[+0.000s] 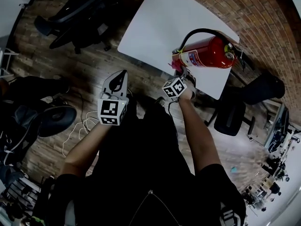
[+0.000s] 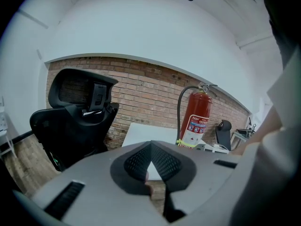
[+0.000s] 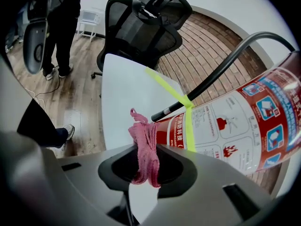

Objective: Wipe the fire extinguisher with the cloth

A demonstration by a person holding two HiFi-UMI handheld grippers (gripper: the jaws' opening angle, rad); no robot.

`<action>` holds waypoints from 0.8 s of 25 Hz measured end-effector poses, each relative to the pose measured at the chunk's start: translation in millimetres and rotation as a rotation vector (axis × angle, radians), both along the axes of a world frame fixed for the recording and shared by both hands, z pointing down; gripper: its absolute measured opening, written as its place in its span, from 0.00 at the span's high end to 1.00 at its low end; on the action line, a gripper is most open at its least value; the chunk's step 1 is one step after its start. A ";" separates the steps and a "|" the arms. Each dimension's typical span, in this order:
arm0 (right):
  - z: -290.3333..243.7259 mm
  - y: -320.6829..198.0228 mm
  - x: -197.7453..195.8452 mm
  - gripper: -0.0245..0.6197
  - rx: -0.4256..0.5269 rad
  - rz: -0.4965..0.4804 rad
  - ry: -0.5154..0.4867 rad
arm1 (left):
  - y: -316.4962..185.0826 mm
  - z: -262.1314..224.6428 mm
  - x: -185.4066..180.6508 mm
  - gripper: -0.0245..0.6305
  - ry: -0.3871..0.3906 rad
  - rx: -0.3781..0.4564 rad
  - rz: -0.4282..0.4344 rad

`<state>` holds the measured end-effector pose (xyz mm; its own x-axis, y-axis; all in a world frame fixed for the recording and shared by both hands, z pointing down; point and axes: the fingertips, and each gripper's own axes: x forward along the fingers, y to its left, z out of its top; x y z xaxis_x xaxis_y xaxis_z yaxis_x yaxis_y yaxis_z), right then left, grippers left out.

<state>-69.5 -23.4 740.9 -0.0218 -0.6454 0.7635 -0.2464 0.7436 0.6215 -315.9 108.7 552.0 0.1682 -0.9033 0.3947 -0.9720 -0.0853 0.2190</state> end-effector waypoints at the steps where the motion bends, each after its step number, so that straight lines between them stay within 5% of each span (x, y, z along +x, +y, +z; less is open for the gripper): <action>1: -3.1 0.0 -0.2 0.80 0.001 0.000 -0.002 | -0.7 -2.2 0.3 0.92 0.000 0.005 0.001; 20: -60.3 -3.2 -3.3 0.80 0.022 0.019 -0.028 | -7.7 -12.2 -5.7 0.92 0.017 0.037 0.000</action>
